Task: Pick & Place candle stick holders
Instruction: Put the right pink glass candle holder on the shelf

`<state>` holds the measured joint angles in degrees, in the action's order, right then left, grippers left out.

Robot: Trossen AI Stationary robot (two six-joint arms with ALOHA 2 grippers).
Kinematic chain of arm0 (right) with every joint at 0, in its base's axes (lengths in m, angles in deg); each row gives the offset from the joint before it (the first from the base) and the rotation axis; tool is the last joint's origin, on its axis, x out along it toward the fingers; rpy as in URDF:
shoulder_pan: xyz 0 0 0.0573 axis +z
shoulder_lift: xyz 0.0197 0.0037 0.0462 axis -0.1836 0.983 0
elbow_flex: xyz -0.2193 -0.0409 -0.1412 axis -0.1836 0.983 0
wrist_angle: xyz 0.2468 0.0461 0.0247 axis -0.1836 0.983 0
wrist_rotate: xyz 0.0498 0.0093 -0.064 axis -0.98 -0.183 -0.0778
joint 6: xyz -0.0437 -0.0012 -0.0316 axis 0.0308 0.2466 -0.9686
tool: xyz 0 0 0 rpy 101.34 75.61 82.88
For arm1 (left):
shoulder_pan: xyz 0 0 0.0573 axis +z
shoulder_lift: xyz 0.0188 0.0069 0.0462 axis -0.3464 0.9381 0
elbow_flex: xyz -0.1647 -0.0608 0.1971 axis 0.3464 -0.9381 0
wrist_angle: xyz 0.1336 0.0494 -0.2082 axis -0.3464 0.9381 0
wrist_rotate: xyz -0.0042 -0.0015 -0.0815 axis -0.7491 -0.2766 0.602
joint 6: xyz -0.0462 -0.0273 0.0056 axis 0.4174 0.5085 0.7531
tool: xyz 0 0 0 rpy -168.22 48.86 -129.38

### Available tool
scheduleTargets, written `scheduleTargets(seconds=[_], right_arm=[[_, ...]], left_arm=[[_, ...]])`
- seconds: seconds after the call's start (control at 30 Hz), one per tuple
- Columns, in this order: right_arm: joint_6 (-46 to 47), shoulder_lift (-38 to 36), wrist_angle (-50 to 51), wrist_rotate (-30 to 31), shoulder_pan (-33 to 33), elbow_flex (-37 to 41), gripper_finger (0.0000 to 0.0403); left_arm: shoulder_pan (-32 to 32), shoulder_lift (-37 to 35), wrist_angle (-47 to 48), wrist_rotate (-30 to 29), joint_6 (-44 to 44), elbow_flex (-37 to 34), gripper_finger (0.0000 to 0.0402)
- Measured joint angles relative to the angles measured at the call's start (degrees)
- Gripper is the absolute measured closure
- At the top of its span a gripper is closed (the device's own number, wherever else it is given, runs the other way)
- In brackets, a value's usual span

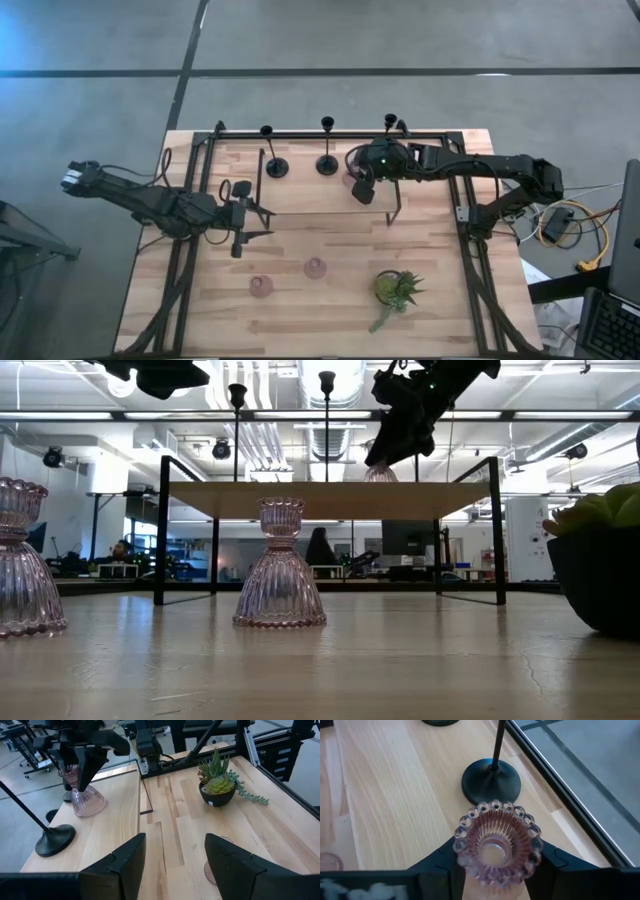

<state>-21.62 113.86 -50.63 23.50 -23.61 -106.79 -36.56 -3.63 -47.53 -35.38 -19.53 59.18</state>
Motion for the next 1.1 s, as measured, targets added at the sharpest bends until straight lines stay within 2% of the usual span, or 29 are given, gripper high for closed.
scheduleTargets(seconds=[0.2,0.8,0.97,1.1], right_arm=[[1.4,0.0,-0.2,0.0,0.0,0.0,0.0229],[5.3,0.0,0.2,0.9,2.3,0.0,0.0259],[7.8,-0.2,2.6,3.9,2.3,0.0,0.0257],[8.2,-0.3,3.0,4.1,2.6,0.1,0.0253]], left_arm=[[0.0,0.0,0.0,0.0,0.0,0.0,0.0193],[0.0,0.0,0.0,0.0,0.0,0.0,0.0193],[0.0,0.0,0.0,0.0,0.0,0.0,0.0193],[0.0,0.0,0.0,0.0,0.0,0.0,0.0193]])
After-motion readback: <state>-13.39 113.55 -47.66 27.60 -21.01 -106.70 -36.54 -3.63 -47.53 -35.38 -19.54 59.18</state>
